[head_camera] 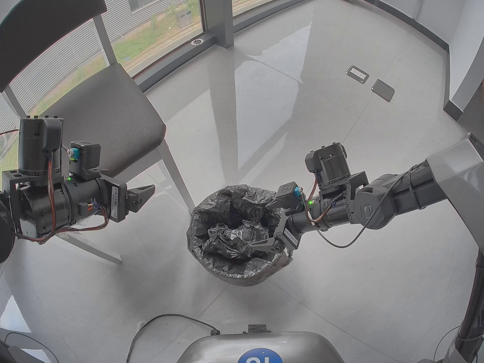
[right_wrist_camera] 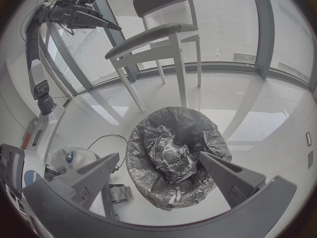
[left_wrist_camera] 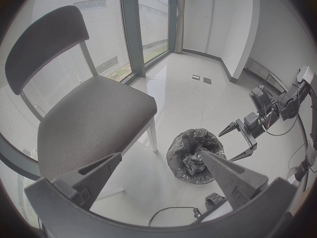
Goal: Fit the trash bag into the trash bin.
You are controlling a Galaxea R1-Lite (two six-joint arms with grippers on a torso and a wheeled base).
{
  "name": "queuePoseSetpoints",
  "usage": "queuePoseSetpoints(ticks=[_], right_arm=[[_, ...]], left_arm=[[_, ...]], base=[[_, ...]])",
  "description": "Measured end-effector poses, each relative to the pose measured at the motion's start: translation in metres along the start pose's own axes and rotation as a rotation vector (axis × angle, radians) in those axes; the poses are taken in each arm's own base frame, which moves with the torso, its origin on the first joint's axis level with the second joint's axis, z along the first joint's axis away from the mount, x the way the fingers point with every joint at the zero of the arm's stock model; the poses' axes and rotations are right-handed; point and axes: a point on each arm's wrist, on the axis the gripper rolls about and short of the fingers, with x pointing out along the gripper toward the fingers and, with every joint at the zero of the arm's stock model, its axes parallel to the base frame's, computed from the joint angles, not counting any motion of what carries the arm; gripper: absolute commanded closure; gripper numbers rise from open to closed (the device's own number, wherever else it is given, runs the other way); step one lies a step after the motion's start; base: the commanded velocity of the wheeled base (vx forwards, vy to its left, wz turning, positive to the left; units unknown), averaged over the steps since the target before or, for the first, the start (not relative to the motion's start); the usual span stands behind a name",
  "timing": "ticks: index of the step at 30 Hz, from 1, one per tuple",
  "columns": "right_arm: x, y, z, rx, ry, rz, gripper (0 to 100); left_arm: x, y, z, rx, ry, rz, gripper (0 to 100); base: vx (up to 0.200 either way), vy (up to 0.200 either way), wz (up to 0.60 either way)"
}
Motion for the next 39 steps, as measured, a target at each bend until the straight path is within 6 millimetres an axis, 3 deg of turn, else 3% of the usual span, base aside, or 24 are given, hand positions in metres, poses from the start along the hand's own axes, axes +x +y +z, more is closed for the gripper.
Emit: queuePoseSetpoints(ticks=[10, 13, 17, 23, 29, 35, 39], right_arm=[[-0.006, -0.008, 0.004, 0.02, 0.0, -0.053, 0], [-0.018, -0.011, 0.007, 0.027, 0.027, -0.141, 0], [-0.049, -0.017, 0.012, 0.07, 0.057, -0.293, 0], [-0.12, -0.012, 0.018, 0.146, 0.097, -0.486, 0], [-0.207, 0.012, 0.019, 0.221, 0.17, -0.632, 0], [-0.292, 0.058, 0.012, 0.284, 0.119, -0.78, 0], [-0.334, 0.099, -0.002, 0.316, 0.1, -0.835, 0]], left_arm=[[0.0, 0.001, -0.004, 0.012, 0.035, 0.024, 0], [-0.002, 0.001, -0.008, 0.021, 0.078, 0.048, 0], [-0.007, -0.002, -0.01, 0.027, 0.124, 0.073, 0], [-0.024, -0.003, -0.014, 0.054, 0.211, 0.124, 0], [-0.061, 0.001, -0.017, 0.091, 0.338, 0.137, 0], [-0.114, 0.012, -0.011, 0.079, 0.289, 0.154, 0], [-0.15, 0.02, -0.014, 0.061, 0.246, 0.183, 0]], base=[[0.0, 0.0, 0.0], [0.0, 0.0, 0.0], [0.0, 0.0, 0.0], [0.0, 0.0, 0.0], [0.0, 0.0, 0.0], [0.0, 0.0, 0.0], [0.0, 0.0, 0.0]])
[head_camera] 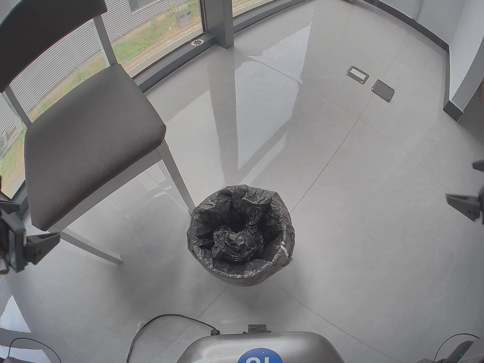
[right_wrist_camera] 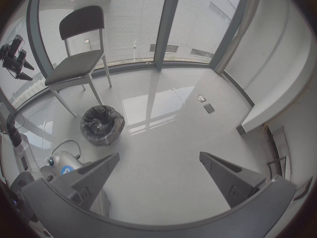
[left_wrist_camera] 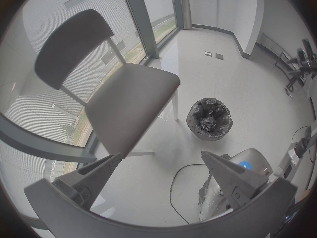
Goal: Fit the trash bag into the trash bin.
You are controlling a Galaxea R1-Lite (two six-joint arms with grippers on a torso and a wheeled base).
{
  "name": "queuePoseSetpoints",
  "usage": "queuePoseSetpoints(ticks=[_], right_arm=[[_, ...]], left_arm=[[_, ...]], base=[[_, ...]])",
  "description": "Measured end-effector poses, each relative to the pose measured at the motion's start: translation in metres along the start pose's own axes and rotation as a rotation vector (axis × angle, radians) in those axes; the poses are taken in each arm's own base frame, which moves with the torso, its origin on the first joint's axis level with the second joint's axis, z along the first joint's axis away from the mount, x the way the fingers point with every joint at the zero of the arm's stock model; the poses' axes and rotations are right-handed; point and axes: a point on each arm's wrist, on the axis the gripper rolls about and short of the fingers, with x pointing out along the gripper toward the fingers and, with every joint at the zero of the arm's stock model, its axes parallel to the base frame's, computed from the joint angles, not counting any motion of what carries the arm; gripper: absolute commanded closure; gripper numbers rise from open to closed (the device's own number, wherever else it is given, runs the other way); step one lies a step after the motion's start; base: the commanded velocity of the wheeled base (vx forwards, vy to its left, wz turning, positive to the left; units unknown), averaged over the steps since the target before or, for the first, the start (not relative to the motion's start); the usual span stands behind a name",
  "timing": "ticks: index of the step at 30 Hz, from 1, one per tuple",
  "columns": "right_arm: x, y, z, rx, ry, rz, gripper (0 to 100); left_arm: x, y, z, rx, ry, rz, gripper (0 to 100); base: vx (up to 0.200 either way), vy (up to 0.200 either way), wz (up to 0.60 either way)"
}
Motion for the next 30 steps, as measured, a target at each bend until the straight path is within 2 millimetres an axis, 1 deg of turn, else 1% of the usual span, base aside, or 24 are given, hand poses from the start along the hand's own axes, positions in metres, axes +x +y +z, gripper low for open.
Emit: queuePoseSetpoints(ticks=[1, 2, 3, 5, 7, 10, 13, 15, 18, 21, 24, 27, 30], right_arm=[[-0.016, 0.0, -0.01, 0.008, 0.011, -0.008, 0], [-0.026, 0.0, -0.017, 0.014, 0.022, -0.014, 0], [-0.042, 0.0, -0.029, 0.024, 0.036, -0.022, 0], [-0.065, 0.002, -0.046, 0.044, 0.049, -0.037, 0], [-0.091, 0.006, -0.067, 0.073, 0.068, -0.057, 0], [-0.123, 0.017, -0.102, 0.113, 0.13, -0.083, 0], [-0.148, 0.03, -0.128, 0.167, 0.165, -0.123, 0], [-0.159, 0.038, -0.14, 0.208, 0.161, -0.146, 0], [-0.169, 0.048, -0.154, 0.266, 0.112, -0.171, 0], [-0.169, 0.055, -0.167, 0.304, 0.045, -0.189, 0], [-0.161, 0.063, -0.183, 0.328, 0.005, -0.198, 0], [-0.152, 0.07, -0.198, 0.343, -0.036, -0.197, 0], [-0.142, 0.073, -0.203, 0.352, -0.13, -0.188, 0]], left_arm=[[-0.01, 0.004, -0.005, -0.008, -0.006, 0.011, 0], [-0.015, 0.007, -0.008, -0.013, -0.009, 0.018, 0], [-0.024, 0.011, -0.014, -0.024, -0.016, 0.03, 0], [-0.038, 0.016, -0.022, -0.042, -0.029, 0.052, 0], [-0.054, 0.021, -0.034, -0.065, -0.046, 0.08, 0], [-0.076, 0.026, -0.053, -0.101, -0.058, 0.127, 0], [-0.097, 0.025, -0.079, -0.137, -0.047, 0.181, 0], [-0.111, 0.022, -0.098, -0.157, -0.031, 0.213, 0], [-0.127, 0.015, -0.124, -0.19, -0.042, 0.247, 0], [-0.136, 0.008, -0.143, -0.215, -0.077, 0.267, 0], [-0.139, 0.002, -0.163, -0.23, -0.111, 0.273, 0], [-0.137, -0.005, -0.182, -0.241, -0.133, 0.267, 0], [-0.134, -0.01, -0.195, -0.265, -0.166, 0.251, 0]], base=[[0.0, 0.0, 0.0], [0.0, 0.0, 0.0], [0.0, 0.0, 0.0], [0.0, 0.0, 0.0], [0.0, 0.0, 0.0], [0.0, 0.0, 0.0], [0.0, 0.0, 0.0], [0.0, 0.0, 0.0], [0.0, 0.0, 0.0], [0.0, 0.0, 0.0], [0.0, 0.0, 0.0], [0.0, 0.0, 0.0], [0.0, 0.0, 0.0]])
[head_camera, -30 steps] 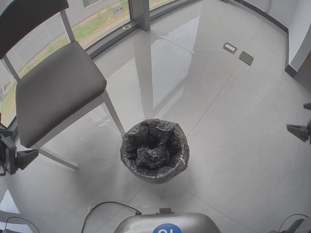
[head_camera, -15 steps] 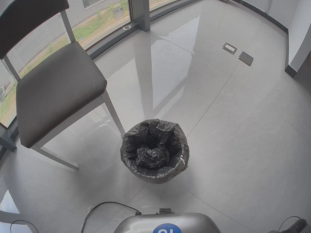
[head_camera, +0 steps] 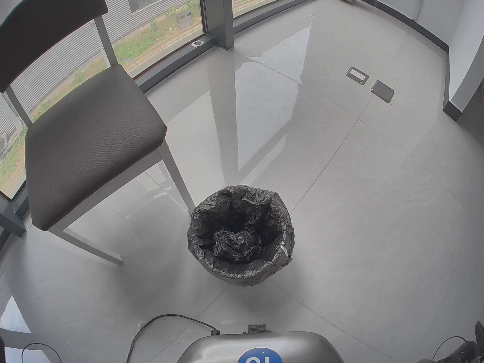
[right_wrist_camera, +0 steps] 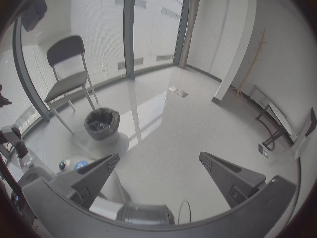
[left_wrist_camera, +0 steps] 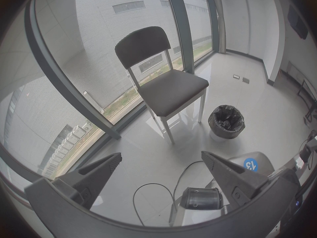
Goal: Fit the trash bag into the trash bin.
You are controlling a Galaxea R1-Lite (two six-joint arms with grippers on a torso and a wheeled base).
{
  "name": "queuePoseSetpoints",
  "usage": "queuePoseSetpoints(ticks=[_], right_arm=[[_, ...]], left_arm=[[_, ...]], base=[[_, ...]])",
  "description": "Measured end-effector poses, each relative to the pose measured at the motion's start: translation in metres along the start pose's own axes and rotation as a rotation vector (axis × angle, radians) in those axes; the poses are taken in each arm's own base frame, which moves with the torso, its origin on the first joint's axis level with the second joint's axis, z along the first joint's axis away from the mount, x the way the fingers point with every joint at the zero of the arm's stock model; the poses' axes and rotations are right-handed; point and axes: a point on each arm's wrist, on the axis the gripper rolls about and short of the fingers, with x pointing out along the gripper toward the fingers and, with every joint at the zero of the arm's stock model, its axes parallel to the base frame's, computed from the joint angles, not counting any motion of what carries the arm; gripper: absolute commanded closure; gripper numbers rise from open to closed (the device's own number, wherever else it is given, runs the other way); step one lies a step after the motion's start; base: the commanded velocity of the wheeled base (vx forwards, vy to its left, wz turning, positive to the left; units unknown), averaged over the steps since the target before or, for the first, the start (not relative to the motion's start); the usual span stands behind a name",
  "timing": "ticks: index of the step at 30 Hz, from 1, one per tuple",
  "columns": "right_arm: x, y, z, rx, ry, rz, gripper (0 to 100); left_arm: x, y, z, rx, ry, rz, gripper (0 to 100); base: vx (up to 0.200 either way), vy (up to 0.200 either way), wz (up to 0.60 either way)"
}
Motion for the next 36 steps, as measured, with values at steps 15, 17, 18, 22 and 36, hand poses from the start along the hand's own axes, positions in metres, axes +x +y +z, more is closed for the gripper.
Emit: queuePoseSetpoints(ticks=[15, 17, 18, 22, 36], right_arm=[[0.056, 0.01, -0.029, 0.001, -0.172, 0.129, 0], [0.059, 0.011, -0.032, 0.002, -0.168, 0.127, 0], [0.06, 0.011, -0.033, 0.003, -0.168, 0.126, 0], [0.064, 0.011, -0.036, 0.005, -0.171, 0.123, 0], [0.071, 0.013, -0.041, -0.091, -0.19, 0.141, 0]], left_arm=[[0.058, -0.023, 0.004, -0.159, -0.355, -0.102, 0], [0.07, -0.027, 0.003, -0.167, -0.406, -0.102, 0], [0.076, -0.029, 0.002, -0.169, -0.431, -0.1, 0], [0.1, -0.039, -0.008, -0.167, -0.508, -0.095, 0], [0.138, -0.055, -0.053, -0.111, -0.353, -0.136, 0]], base=[[0.0, 0.0, 0.0], [0.0, 0.0, 0.0], [0.0, 0.0, 0.0], [0.0, 0.0, 0.0], [0.0, 0.0, 0.0]])
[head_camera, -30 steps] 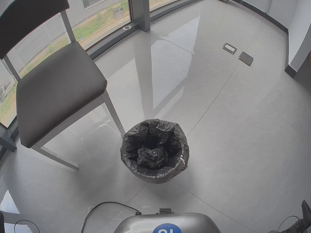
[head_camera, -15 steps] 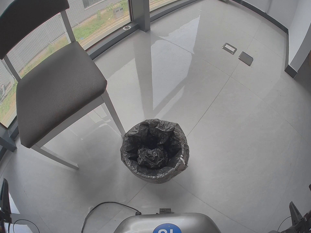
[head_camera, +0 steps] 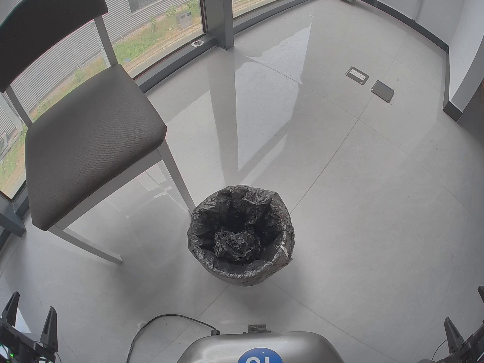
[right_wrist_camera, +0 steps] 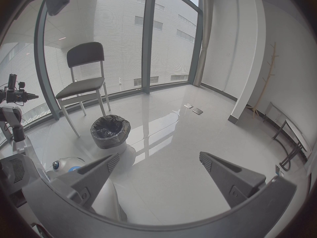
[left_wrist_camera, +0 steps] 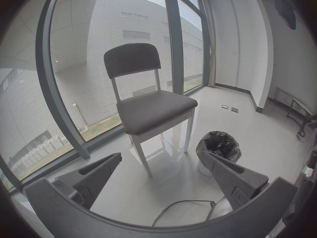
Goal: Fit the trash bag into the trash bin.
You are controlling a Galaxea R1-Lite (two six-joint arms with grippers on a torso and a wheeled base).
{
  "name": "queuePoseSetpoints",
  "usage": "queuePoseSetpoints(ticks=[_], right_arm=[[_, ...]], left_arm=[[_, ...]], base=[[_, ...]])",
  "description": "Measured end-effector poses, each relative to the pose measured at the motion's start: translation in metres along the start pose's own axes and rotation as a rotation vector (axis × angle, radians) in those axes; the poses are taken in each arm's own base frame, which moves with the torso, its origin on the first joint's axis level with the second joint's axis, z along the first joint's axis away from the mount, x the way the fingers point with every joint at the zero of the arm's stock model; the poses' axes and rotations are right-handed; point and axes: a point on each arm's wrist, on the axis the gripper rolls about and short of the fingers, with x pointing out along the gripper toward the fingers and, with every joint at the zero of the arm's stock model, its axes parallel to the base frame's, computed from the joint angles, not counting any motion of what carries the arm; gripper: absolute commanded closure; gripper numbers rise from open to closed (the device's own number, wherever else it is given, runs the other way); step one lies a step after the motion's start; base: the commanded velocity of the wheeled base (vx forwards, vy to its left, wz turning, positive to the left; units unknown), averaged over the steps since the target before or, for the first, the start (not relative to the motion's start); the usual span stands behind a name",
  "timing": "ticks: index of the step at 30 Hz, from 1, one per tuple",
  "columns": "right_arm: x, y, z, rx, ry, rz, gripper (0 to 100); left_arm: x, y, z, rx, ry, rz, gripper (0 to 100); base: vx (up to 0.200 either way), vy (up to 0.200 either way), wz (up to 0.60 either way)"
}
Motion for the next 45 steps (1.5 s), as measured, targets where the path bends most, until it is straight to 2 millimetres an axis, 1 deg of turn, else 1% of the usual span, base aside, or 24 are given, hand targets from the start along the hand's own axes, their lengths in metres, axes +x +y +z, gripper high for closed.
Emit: queuePoseSetpoints(ticks=[4, 8, 14, 18, 21, 27, 30, 34, 38, 41, 45], right_arm=[[0.001, 0.001, -0.001, -0.001, 0.0, 0.019, 0], [0.001, 0.001, -0.002, 0.011, -0.004, 0.052, 0], [0.001, 0.005, -0.001, 0.031, -0.033, 0.198, 0], [0.002, 0.006, -0.001, -0.035, -0.057, 0.26, 0], [0.002, 0.005, -0.002, -0.043, -0.049, 0.221, 0], [0.003, 0.0, -0.002, -0.035, -0.017, 0.004, 0], [0.004, -0.001, 0.0, -0.026, -0.052, -0.049, 0], [0.007, -0.003, 0.0, 0.024, -0.104, -0.098, 0], [0.01, -0.003, -0.003, 0.051, -0.114, -0.125, 0], [0.011, -0.003, -0.005, 0.069, -0.11, -0.125, 0], [0.011, -0.002, -0.007, 0.134, -0.107, -0.091, 0]], left_arm=[[0.0, -0.001, -0.001, -0.015, 0.004, -0.042, 0], [0.0, -0.003, -0.003, -0.023, 0.02, -0.122, 0], [0.0, -0.004, -0.006, -0.026, 0.052, -0.172, 0], [0.0, -0.004, -0.004, -0.029, 0.041, -0.157, 0], [0.0, -0.003, -0.002, -0.034, 0.019, -0.124, 0], [0.0, -0.002, 0.0, -0.038, 0.0, -0.07, 0], [0.0, -0.001, 0.0, -0.049, -0.004, -0.06, 0], [0.0, -0.001, 0.0, -0.086, -0.005, -0.035, 0], [0.0, 0.0, 0.0, -0.181, -0.007, 0.01, 0], [0.0, 0.0, 0.0, -0.242, -0.008, 0.019, 0], [0.0, 0.001, 0.0, -0.256, -0.009, 0.024, 0]], base=[[0.0, 0.0, 0.0], [0.0, 0.0, 0.0], [0.0, 0.0, 0.0], [0.0, 0.0, 0.0], [0.0, 0.0, 0.0], [0.0, 0.0, 0.0], [0.0, 0.0, 0.0], [0.0, 0.0, 0.0], [0.0, 0.0, 0.0], [0.0, 0.0, 0.0], [0.0, 0.0, 0.0]])
